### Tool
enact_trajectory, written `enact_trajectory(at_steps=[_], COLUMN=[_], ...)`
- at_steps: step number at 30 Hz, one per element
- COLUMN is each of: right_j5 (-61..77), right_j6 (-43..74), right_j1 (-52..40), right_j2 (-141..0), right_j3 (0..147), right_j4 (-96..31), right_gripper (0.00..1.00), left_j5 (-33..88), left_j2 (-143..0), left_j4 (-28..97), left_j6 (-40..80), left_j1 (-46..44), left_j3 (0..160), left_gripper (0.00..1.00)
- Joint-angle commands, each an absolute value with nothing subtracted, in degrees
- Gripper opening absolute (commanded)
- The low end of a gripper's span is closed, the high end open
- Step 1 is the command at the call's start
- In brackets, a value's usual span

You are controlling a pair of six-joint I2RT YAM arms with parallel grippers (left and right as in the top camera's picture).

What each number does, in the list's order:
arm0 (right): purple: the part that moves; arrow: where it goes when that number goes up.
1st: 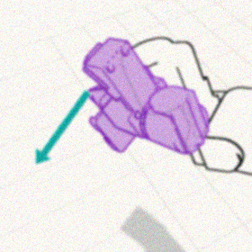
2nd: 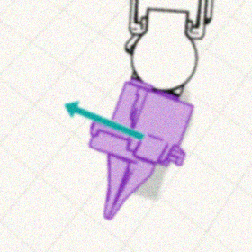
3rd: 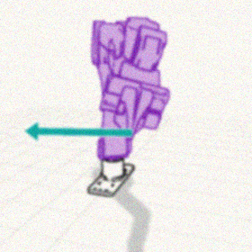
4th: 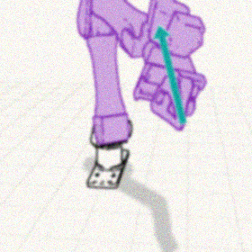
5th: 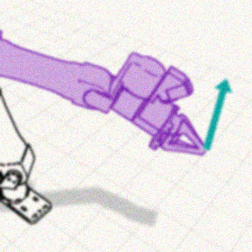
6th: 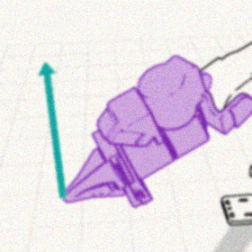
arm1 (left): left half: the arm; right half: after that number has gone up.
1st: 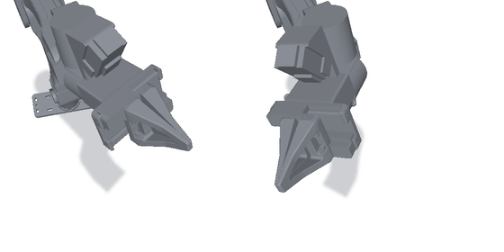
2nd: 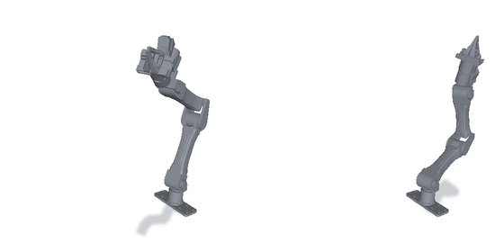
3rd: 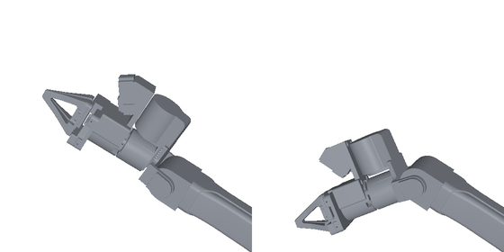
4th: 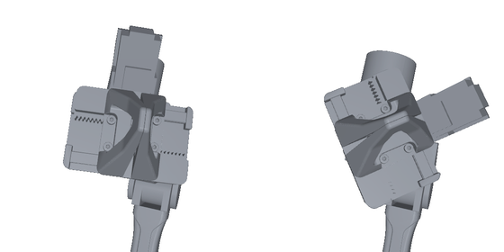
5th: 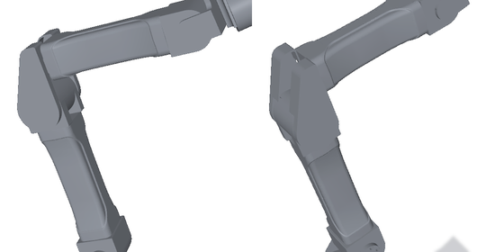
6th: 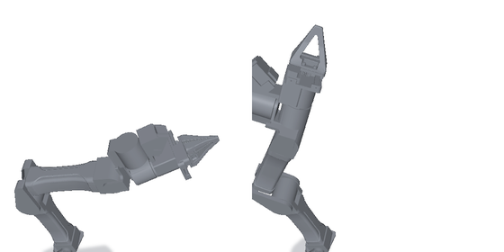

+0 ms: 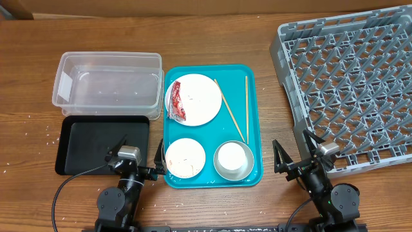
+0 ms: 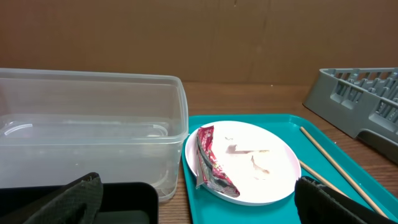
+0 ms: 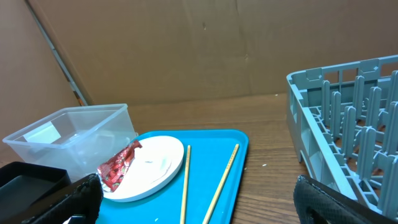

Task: Sort waste into correct bins and load items into the dishwasher

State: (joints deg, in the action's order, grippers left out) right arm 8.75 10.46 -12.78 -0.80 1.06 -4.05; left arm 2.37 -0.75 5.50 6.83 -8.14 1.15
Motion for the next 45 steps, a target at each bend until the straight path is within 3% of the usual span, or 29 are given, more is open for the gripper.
enact_trajectory(at_steps=[1, 39, 45], right_j5=[8.8, 8.8, 8.9], right_j6=[10.5, 10.5, 10.5], right_j1=[-12.6, -12.6, -12.6], right_j2=[-0.2, -0.2, -0.2], right_j3=[0.5, 0.5, 0.5], right_j4=[-3.9, -3.9, -3.9], right_gripper=[1.0, 1.0, 1.0], left_j5=[2.4, 2.4, -4.5], left_j2=[-0.3, -0.3, -0.3], left_j4=[5.5, 5.5, 5.1], left_j6=[6.0, 6.0, 4.7], left_j1=[-7.7, -7.7, -7.7], left_j3=[0.9, 0.8, 0.8], left_gripper=[1.0, 1.0, 1.0])
